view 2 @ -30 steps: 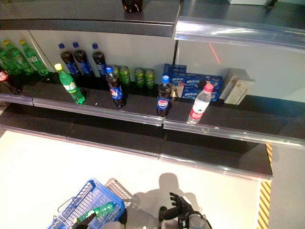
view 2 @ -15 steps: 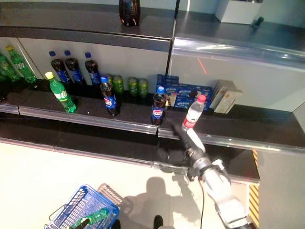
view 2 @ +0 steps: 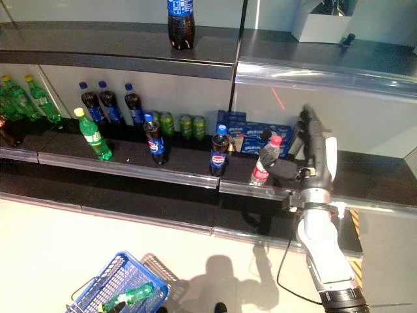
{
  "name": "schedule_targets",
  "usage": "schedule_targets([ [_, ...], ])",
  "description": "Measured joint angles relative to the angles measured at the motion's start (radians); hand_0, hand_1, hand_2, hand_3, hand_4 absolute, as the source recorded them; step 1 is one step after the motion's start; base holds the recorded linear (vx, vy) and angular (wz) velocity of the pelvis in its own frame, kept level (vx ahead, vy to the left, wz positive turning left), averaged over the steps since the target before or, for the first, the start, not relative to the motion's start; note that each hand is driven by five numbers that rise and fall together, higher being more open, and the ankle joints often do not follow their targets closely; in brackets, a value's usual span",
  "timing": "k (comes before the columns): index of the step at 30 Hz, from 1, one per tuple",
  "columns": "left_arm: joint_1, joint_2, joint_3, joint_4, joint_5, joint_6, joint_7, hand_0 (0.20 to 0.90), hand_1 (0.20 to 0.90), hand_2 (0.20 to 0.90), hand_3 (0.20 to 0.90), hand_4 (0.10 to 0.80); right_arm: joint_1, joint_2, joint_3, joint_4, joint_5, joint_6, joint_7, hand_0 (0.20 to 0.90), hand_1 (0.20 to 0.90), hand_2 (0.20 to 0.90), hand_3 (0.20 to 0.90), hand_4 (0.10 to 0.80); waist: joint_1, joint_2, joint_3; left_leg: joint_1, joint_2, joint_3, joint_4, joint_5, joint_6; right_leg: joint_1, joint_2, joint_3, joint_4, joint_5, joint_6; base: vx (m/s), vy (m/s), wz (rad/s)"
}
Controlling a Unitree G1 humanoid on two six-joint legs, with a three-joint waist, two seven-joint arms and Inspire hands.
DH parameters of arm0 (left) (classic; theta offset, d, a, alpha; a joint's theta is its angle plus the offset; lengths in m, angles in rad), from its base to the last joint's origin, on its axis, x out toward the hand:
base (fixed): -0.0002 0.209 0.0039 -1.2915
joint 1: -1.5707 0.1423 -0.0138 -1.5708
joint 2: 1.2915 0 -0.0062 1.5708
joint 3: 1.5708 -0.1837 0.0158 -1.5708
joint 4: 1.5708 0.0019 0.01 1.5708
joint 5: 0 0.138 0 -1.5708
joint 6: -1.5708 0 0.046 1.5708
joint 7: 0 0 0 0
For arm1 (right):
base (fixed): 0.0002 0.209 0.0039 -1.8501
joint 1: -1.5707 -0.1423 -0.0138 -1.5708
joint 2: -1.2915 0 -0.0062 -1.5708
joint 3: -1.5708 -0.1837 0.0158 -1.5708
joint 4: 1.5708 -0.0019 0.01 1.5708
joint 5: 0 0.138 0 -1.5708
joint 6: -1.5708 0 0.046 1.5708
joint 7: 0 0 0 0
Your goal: Pick up the drink and place into the basket.
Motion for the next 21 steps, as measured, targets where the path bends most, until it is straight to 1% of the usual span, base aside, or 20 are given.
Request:
schedule_targets([
  [2,0.014,-0.016,0.0,0.0,0.003,0.0,-0.009,0.3,0.3,0.3,0.2,0.1,0.008,0.01,-0.019,0.0,0.0,-0.011,-0.04,0.9,0.9,0.9,0.9,0.8,0.0,0.018,-0.004,0.002,-0.006,-0.001,0.0,-0.002,0.003,0.003,-0.005,-0.001,0.0,-0.001,0.002,0.092,0.047,0.02],
  [5,0.029,-0.026,0.0,0.001,0.009,0.0,-0.011,0.3,0.3,0.3,0.2,0.1,0.042,0.023,-0.024,0.008,-0.001,-0.012,-0.053,0.9,0.9,0.9,0.9,0.8,0.001,0.027,-0.005,0.013,-0.013,-0.004,0.001,-0.005,0.007,0.016,-0.011,-0.003,0.0,-0.005,0.007,0.076,0.025,0.04],
  [8,0.034,-0.03,0.002,0.014,0.009,0.001,-0.011,0.3,0.3,0.3,0.2,0.1,0.067,0.033,-0.019,0.042,-0.002,-0.003,-0.052,0.9,0.9,0.9,0.9,0.8,0.004,0.029,-0.003,0.018,-0.017,-0.004,0.006,-0.009,0.01,0.023,-0.016,-0.004,0.004,-0.009,0.011,0.088,0.024,0.01],
  [9,0.036,-0.03,0.002,0.018,0.009,0.001,-0.011,0.3,0.3,0.3,0.2,0.1,0.068,0.033,-0.016,0.067,-0.002,0.0,-0.051,0.9,0.9,0.9,0.9,0.8,0.005,0.028,0.003,0.016,-0.02,-0.004,0.026,-0.019,0.011,0.024,-0.019,-0.004,0.016,-0.019,0.017,0.087,0.036,0.02],
  [13,0.047,-0.034,0.0,0.02,0.008,0.003,-0.015,0.3,0.3,0.3,0.2,0.1,0.096,0.036,-0.014,0.092,0.0,0.019,-0.051,0.9,0.9,0.9,0.9,0.8,0.005,0.032,0.028,0.015,-0.025,-0.006,0.071,-0.042,0.015,0.025,-0.028,-0.004,0.061,-0.045,0.017,0.002,0.008,0.01],
  [14,0.046,-0.036,0.0,0.014,0.008,0.003,-0.016,0.3,0.3,0.3,0.2,0.1,0.099,0.045,-0.013,0.092,0.001,0.019,-0.052,0.9,0.9,0.9,0.9,0.8,0.004,0.041,0.049,-0.006,-0.029,-0.007,0.106,-0.055,0.017,-0.001,-0.035,-0.003,0.11,-0.065,0.018,-0.004,0.034,0.01],
  [16,0.045,-0.042,-0.002,-0.012,0.003,0.005,-0.015,0.3,0.3,0.3,0.2,0.1,0.103,0.048,-0.013,0.092,0.012,0.022,-0.061,0.9,0.9,0.9,0.9,0.8,0.002,0.049,0.068,-0.037,-0.038,-0.02,0.143,-0.063,0.022,-0.046,-0.048,-0.003,0.175,-0.088,0.016,-0.067,0.044,0.05],
  [18,0.032,-0.043,-0.012,-0.026,-0.009,0.01,-0.017,0.3,0.3,0.3,0.2,0.1,0.098,0.048,-0.013,0.093,0.021,0.022,-0.086,0.9,0.9,0.9,0.9,0.8,0.003,0.056,0.08,-0.071,-0.047,-0.021,0.169,-0.067,0.027,-0.093,-0.061,-0.002,0.231,-0.107,0.018,-0.114,0.033,0.06],
  [20,0.004,-0.043,-0.044,-0.037,-0.028,0.015,-0.017,0.3,0.3,0.3,0.2,0.1,0.084,0.048,-0.01,0.1,0.031,0.022,-0.11,0.9,0.9,0.9,0.9,0.8,0.006,0.069,0.105,-0.114,-0.059,-0.022,0.205,-0.068,0.031,-0.149,-0.076,0.001,0.293,-0.122,0.022,-0.247,0.014,0.04],
  [21,-0.013,-0.042,-0.052,-0.051,-0.042,0.015,-0.02,0.3,0.3,0.3,0.2,0.1,0.034,0.048,0.005,0.122,0.031,0.022,-0.134,0.9,0.9,0.9,0.9,0.8,0.005,0.074,0.13,-0.158,-0.066,-0.023,0.241,-0.072,0.035,-0.205,-0.087,0.006,0.343,-0.135,0.022,-0.261,-0.007,-0.02],
])
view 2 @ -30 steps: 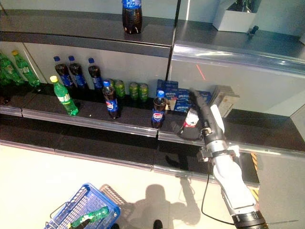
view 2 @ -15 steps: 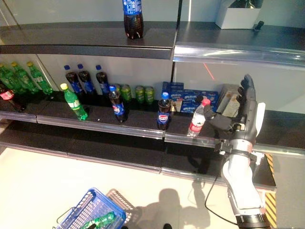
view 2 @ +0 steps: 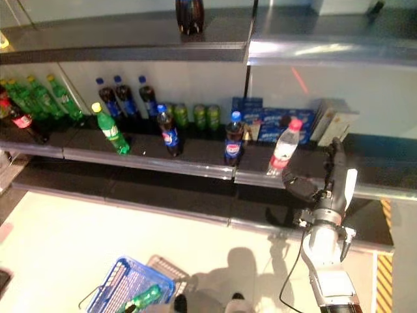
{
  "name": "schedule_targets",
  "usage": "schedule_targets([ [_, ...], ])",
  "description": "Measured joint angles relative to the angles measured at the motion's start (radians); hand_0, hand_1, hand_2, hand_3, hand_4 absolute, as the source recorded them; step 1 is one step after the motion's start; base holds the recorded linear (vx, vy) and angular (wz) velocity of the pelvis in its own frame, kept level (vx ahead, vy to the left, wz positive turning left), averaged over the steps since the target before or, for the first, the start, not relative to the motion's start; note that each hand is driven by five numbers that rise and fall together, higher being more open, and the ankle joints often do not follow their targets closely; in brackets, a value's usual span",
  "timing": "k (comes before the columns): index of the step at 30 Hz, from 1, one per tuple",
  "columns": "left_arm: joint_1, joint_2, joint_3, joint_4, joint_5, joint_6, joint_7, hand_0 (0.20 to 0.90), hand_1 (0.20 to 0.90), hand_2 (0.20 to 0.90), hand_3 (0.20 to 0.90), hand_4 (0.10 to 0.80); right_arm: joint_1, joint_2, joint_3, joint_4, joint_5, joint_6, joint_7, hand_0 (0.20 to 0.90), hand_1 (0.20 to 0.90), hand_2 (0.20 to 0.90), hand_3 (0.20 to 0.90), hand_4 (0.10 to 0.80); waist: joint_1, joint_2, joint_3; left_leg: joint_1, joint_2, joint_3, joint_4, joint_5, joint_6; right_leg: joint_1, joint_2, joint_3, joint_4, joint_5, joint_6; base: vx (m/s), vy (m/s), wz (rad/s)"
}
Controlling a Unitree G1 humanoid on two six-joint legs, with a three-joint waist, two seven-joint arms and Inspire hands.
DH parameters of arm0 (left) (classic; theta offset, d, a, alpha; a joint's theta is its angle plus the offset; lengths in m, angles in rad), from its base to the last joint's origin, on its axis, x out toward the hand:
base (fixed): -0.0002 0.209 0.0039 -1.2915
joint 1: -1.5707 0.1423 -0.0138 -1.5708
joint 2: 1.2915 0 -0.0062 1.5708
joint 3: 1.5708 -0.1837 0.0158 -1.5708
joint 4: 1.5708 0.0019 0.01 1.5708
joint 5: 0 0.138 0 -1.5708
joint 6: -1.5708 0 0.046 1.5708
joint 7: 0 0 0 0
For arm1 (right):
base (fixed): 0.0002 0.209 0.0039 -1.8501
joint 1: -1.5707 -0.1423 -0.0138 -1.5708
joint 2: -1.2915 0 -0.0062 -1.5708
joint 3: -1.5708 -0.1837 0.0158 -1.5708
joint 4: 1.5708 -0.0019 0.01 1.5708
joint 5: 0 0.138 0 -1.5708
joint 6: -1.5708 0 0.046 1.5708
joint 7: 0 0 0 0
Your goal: Pick up the drink and place into the basket.
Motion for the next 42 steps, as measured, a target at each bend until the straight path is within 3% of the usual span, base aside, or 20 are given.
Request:
schedule_targets([
  [6,-0.13,0.008,-0.063,-0.038,-0.071,0.001,-0.014,0.3,0.3,0.3,0.2,0.1,-0.254,-0.005,0.01,0.062,0.0,0.001,-0.116,0.9,0.9,0.9,0.9,0.8,0.006,0.048,0.138,-0.147,-0.009,0.0,0.09,0.0,-0.003,-0.161,-0.01,0.025,0.122,0.001,-0.008,-0.221,0.005,-0.04],
  [10,-0.174,0.015,-0.106,-0.058,-0.135,-0.006,-0.02,0.3,0.3,0.3,0.2,0.1,-0.399,-0.037,0.027,0.091,0.009,0.009,-0.161,0.9,0.9,0.9,0.9,0.8,0.006,0.077,0.195,-0.211,-0.01,0.001,0.111,0.018,-0.009,-0.239,-0.012,0.034,0.162,0.005,-0.014,-0.134,0.012,-0.03],
  [15,-0.208,0.018,-0.113,-0.076,-0.171,-0.016,-0.023,0.3,0.3,0.3,0.2,0.1,-0.527,-0.072,0.06,0.143,0.041,0.04,-0.173,0.9,0.9,0.9,0.9,0.8,0.02,0.089,0.23,-0.269,-0.002,0.004,0.126,0.029,-0.012,-0.307,-0.001,0.043,0.178,0.013,-0.029,-0.092,-0.03,-0.06],
  [28,-0.256,0.053,-0.148,-0.118,-0.19,-0.023,-0.009,0.3,0.3,0.3,0.2,0.1,-0.761,-0.08,0.111,0.257,0.117,0.071,-0.215,0.9,0.9,0.9,0.9,0.8,0.062,0.056,0.252,-0.336,0.014,0.001,0.115,0.036,-0.021,-0.376,0.021,0.045,0.167,0.017,-0.039,-0.037,-0.043,-0.01],
  [42,-0.299,0.078,-0.188,-0.146,-0.191,-0.023,-0.007,0.3,0.3,0.3,0.2,0.1,-0.905,-0.106,0.149,0.403,0.204,0.084,-0.253,0.9,0.9,0.9,0.9,0.8,0.085,0.05,0.256,-0.367,0.013,0.0,0.102,0.038,-0.024,-0.404,0.026,0.04,0.159,0.026,-0.035,0.001,-0.002,0.0],
])
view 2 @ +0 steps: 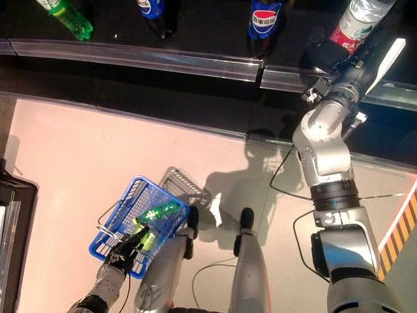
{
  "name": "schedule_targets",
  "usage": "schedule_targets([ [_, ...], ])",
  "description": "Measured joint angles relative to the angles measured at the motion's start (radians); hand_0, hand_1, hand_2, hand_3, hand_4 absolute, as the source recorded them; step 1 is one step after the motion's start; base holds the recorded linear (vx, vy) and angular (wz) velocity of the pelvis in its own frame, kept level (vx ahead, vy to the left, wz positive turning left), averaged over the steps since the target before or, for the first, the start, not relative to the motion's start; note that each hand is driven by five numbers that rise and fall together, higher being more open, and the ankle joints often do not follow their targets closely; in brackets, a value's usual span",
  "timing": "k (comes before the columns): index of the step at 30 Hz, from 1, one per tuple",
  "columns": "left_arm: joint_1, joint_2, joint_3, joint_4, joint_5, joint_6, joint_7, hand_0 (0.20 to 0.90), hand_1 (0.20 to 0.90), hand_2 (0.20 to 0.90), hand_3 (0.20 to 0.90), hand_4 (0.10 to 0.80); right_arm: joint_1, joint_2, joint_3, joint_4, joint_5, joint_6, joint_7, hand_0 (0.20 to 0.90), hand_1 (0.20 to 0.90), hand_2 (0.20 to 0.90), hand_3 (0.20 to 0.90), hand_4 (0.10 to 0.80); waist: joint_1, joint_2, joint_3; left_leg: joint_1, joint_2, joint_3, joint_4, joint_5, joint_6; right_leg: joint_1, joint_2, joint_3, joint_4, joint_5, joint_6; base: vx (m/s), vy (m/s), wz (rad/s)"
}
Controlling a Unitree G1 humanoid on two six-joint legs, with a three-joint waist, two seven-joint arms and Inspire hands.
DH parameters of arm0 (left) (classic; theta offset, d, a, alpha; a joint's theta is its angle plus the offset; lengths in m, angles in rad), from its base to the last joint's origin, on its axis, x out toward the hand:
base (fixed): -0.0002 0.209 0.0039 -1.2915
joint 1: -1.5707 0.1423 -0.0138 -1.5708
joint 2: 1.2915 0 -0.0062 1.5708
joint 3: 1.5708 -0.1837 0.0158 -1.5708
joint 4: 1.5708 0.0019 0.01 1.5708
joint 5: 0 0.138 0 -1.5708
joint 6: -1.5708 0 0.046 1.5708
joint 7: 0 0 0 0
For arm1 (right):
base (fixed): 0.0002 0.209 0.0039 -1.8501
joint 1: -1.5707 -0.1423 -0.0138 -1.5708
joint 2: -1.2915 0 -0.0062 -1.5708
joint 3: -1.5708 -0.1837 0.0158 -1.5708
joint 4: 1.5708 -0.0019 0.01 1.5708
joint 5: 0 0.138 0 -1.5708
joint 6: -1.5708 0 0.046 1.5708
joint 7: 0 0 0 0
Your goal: Pick up the drink and place into the basket.
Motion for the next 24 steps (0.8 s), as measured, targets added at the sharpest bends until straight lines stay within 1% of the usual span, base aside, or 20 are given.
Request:
schedule_targets([
  [2,0.0,0.0,0.0,-0.011,0.0,0.0,0.001,0.3,0.3,0.3,0.2,0.1,-0.018,-0.001,0.012,0.031,0.002,0.008,-0.001,0.9,0.9,0.9,0.9,0.8,0.001,0.0,0.0,-0.002,0.0,-0.001,0.0,0.0,0.0,-0.002,0.0,0.0,0.0,0.0,0.0,0.0,0.0,0.0],
  [3,-0.001,0.001,-0.001,-0.016,0.0,0.0,0.001,0.3,0.3,0.3,0.2,0.1,-0.021,-0.002,0.012,0.04,0.002,0.008,-0.001,0.853,0.853,0.853,0.845,0.745,0.003,0.0,0.0,-0.003,0.0,-0.001,-0.001,0.0,0.0,-0.004,0.0,-0.001,0.001,0.0,0.0,0.0,0.0,0.0],
  [4,-0.001,0.001,-0.001,-0.02,0.0,0.0,0.001,0.3,0.3,0.3,0.2,0.1,-0.023,-0.002,0.012,0.046,0.002,0.009,-0.001,0.787,0.787,0.787,0.768,0.668,0.003,0.0,0.0,-0.004,0.0,-0.001,-0.001,0.0,0.0,-0.005,-0.001,-0.002,0.001,0.0,0.0,0.0,0.0,0.0],
  [5,-0.001,0.001,-0.001,-0.021,0.0,0.0,0.001,0.3,0.3,0.3,0.2,0.1,-0.023,-0.003,0.012,0.048,0.002,0.013,-0.002,0.644,0.644,0.644,0.601,0.501,0.003,0.0,0.0,-0.004,-0.001,-0.002,-0.001,0.0,0.0,-0.005,-0.001,-0.002,0.001,0.0,0.0,0.0,0.0,0.0],
  [6,-0.003,0.002,-0.001,-0.023,0.0,0.0,0.001,0.3,0.3,0.3,0.2,0.1,-0.024,-0.014,0.012,0.052,0.003,0.016,-0.009,0.3,0.3,0.3,0.2,0.1,0.003,0.0,0.0,-0.007,-0.002,-0.003,-0.002,0.0,0.0,-0.007,-0.002,-0.004,0.002,0.0,0.0,0.005,0.009,0.04],
  [12,-0.014,0.008,-0.001,-0.029,0.0,0.002,-0.002,0.3,0.3,0.3,0.2,0.1,-0.065,-0.071,0.02,0.141,0.03,0.014,-0.021,0.3,0.3,0.3,0.2,0.1,0.002,0.0,0.0,-0.027,-0.003,-0.009,0.001,0.002,0.001,-0.026,-0.005,-0.016,0.009,0.0,0.0,0.0,0.001,0.03],
  [13,-0.014,0.008,-0.001,-0.03,-0.001,0.002,-0.003,0.3,0.3,0.3,0.2,0.1,-0.08,-0.072,0.01,0.156,0.061,0.012,-0.025,0.3,0.3,0.3,0.2,0.1,0.001,0.0,0.0,-0.031,-0.004,-0.009,0.001,0.002,0.001,-0.03,-0.006,-0.016,0.01,0.0,-0.001,0.0,0.0,0.0],
  [24,-0.015,0.01,-0.003,-0.042,-0.002,0.005,-0.006,0.3,0.3,0.3,0.2,0.1,-0.086,-0.073,0.018,0.157,0.08,0.005,-0.026,0.3,0.3,0.3,0.2,0.1,0.003,0.0,0.0,-0.037,-0.014,-0.009,0.001,0.008,0.006,-0.04,-0.016,-0.015,0.019,0.0,0.001,-0.006,0.003,0.0],
])
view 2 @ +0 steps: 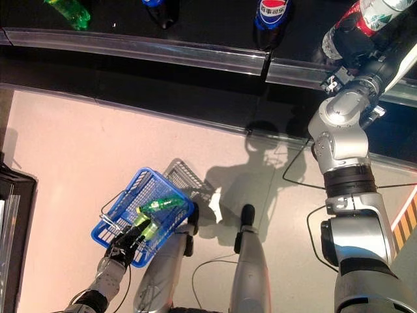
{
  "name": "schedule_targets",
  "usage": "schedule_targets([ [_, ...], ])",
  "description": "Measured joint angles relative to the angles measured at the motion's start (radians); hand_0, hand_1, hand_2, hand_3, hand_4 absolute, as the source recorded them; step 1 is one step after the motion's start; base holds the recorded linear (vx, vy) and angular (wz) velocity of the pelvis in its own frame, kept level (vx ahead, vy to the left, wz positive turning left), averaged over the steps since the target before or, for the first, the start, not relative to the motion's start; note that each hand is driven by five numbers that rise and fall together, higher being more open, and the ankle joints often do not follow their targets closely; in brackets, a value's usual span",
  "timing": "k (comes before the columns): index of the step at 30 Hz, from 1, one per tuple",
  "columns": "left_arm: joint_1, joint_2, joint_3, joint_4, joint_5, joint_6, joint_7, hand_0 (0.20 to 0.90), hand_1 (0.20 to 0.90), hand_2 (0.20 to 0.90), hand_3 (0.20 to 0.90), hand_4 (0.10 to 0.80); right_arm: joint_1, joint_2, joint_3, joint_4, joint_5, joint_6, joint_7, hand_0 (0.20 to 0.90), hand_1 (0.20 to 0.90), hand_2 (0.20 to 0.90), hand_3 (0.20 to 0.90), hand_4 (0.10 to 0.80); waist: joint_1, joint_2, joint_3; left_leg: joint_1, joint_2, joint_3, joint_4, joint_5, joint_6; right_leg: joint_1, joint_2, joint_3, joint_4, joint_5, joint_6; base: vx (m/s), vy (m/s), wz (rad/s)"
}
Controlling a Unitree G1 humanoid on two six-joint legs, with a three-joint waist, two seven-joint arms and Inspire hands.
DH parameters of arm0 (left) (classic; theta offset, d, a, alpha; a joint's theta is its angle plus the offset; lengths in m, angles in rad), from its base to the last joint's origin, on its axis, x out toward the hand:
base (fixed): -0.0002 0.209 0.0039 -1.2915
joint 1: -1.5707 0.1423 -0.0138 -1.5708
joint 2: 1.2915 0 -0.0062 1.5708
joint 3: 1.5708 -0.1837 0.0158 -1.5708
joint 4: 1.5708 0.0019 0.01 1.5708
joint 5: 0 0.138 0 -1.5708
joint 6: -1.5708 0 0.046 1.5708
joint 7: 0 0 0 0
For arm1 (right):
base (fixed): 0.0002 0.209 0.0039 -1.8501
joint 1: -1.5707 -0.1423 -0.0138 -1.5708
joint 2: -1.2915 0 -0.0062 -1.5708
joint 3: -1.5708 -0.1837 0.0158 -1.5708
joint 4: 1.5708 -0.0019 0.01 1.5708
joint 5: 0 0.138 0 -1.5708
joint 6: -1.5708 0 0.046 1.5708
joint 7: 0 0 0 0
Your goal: Pick up the drink and place into the basket.
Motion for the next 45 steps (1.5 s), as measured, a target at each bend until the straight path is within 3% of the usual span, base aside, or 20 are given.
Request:
schedule_targets([
  [16,0.0,0.0,0.0,-0.007,-0.019,0.005,-0.023,0.3,0.3,0.3,0.2,0.1,0.029,0.0,-0.004,-0.013,0.007,-0.012,0.007,0.3,0.3,0.3,0.2,0.1,-0.002,-0.001,0.001,0.001,-0.013,-0.003,0.006,0.007,0.005,-0.003,-0.011,0.001,0.022,-0.003,0.003,-0.038,0.015,0.01],
  [26,0.002,-0.002,0.005,-0.029,-0.02,-0.003,-0.025,0.3,0.3,0.3,0.2,0.1,0.344,0.009,-0.063,-0.301,-0.092,-0.014,0.066,0.3,0.3,0.3,0.2,0.1,-0.008,-0.011,0.007,0.037,-0.014,-0.001,0.018,0.004,0.01,0.04,-0.009,0.002,0.022,-0.008,-0.003,-0.008,0.031,0.0],
  [39,0.066,-0.016,0.061,-0.054,-0.033,-0.042,-0.049,0.3,0.3,0.3,0.2,0.1,0.652,0.084,-0.159,-0.523,-0.132,-0.033,0.215,0.3,0.3,0.3,0.2,0.1,-0.113,-0.034,0.008,0.151,-0.007,0.031,0.023,-0.034,0.023,0.143,-0.007,0.033,0.015,-0.029,0.009,0.06,0.04,-0.07],
  [45,0.085,-0.018,0.066,-0.13,-0.029,-0.044,-0.063,0.3,0.3,0.3,0.2,0.1,0.727,0.105,-0.177,-0.596,-0.127,-0.047,0.321,0.3,0.3,0.3,0.2,0.1,-0.124,-0.041,0.009,0.196,0.0,0.044,0.018,-0.042,0.014,0.178,-0.001,0.05,0.015,-0.039,0.009,0.066,0.039,-0.09],
])
